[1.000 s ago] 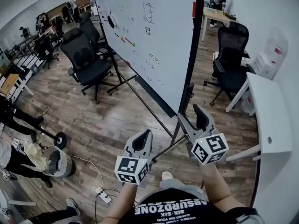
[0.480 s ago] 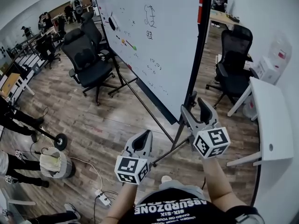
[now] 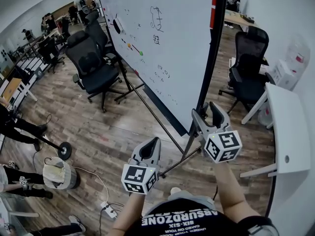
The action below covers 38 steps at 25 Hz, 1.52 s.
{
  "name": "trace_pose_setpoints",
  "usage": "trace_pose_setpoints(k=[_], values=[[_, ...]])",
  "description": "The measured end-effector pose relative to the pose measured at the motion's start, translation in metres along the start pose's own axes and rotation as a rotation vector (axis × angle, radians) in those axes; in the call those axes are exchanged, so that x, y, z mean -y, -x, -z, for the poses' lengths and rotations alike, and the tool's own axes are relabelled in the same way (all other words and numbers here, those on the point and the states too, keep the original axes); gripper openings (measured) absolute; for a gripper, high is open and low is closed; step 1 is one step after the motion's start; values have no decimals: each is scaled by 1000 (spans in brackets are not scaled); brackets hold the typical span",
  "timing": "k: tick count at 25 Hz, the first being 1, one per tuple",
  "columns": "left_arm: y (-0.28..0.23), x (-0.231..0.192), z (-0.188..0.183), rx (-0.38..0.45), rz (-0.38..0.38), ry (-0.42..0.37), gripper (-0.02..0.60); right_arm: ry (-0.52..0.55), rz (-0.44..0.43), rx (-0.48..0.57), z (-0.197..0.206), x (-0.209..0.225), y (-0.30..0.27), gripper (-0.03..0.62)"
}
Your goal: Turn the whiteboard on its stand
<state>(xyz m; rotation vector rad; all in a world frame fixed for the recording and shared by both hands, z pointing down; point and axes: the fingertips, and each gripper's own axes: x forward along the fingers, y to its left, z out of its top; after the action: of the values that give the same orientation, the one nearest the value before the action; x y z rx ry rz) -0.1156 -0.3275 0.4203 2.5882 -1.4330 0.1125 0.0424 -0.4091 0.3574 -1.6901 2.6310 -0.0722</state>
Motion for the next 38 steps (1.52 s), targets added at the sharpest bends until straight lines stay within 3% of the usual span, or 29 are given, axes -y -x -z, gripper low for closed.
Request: trace_pose_setpoints(k=[26,34,38], values=[[-23,-13,10,-34,-35,0,6,76,-30,-127,46,24,-47,273],[-24,-15,12,-39,-42,8,6,99,-20,-119,51,28,-51,171],[-24,-16,16,-43,-45,15,6,57,-62,-81,51,27,-52,167]])
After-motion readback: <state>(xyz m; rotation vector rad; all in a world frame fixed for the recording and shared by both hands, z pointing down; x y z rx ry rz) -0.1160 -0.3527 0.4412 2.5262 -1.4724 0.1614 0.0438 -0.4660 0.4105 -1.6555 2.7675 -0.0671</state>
